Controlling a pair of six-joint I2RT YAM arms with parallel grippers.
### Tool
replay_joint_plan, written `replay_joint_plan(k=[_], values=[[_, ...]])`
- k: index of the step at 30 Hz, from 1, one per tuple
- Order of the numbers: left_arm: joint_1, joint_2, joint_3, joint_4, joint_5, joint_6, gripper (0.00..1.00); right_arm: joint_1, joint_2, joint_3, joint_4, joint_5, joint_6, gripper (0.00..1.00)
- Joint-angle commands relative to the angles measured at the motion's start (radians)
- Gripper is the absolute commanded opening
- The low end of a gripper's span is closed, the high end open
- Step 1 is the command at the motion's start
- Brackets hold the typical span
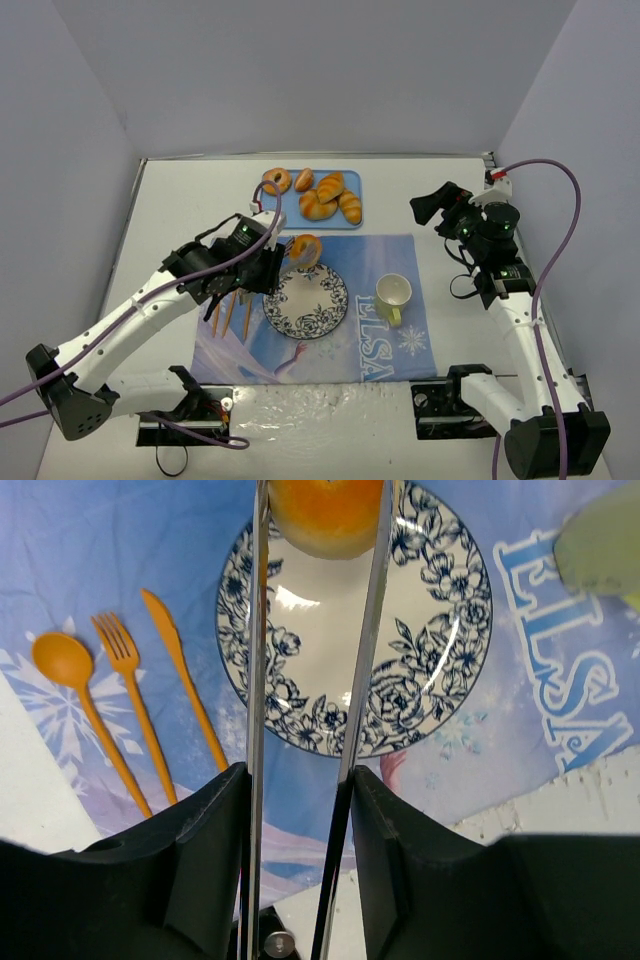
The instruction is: Place the bread
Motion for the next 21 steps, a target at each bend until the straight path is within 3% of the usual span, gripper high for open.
replay_joint_plan(k=[1, 8, 21], values=[[-0.074, -0.044, -0.035, 0.021, -0.014, -0.07, 0.13, 0.006, 0.004, 0.025, 0.093, 0.023, -0.009, 1.0], [-0.17, -0.07, -0.132, 0.051, -0.039, -0.134, 0.13, 0.006, 0.0, 0.012, 0.093, 0.028, -0.011, 1.0], [-0.24, -0.084, -0.19, 0.038, -0.084, -0.194, 0.14, 0.006, 0.008, 0.005, 0.097, 0.032, -0.013, 1.0]])
